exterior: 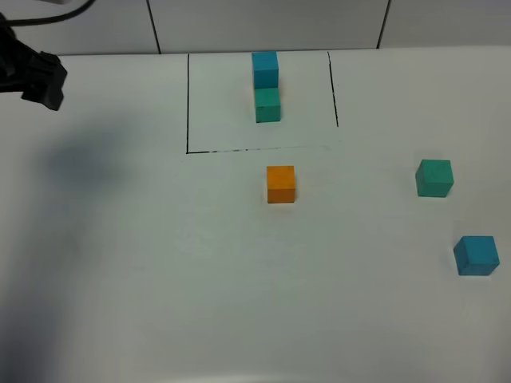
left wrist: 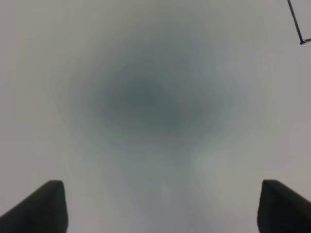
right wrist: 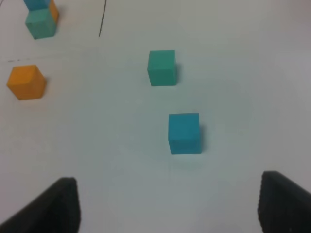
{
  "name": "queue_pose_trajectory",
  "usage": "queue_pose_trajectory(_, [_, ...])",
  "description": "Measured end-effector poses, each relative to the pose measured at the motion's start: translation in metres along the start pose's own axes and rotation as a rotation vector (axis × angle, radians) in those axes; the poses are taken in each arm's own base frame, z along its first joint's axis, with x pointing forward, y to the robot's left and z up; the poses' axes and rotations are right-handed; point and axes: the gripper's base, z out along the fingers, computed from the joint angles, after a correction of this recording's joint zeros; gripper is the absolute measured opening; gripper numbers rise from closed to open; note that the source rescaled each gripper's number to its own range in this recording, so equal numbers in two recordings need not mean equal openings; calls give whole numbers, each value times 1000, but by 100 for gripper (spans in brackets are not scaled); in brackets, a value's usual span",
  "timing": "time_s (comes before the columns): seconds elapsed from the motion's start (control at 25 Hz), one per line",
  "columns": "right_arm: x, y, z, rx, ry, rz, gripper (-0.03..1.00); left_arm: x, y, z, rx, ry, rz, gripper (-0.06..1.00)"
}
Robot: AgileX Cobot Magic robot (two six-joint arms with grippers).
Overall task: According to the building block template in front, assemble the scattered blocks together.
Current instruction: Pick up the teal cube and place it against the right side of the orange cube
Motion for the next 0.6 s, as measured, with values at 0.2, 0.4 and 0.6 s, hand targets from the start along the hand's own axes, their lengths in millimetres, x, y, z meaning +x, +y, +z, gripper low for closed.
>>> queue_pose_trajectory(0.2, [0, 0, 0, 0, 0, 1, 54, 36, 0, -43, -41, -62, -51, 99])
queue_pose_trajectory(0.4, [0, 0, 0, 0, 0, 1, 54, 82, -6, -80, -46, -128, -111, 99])
queue_pose_trajectory(0.6, [0, 0, 0, 0, 0, 1, 54, 134, -17, -95, -19, -166, -165, 99])
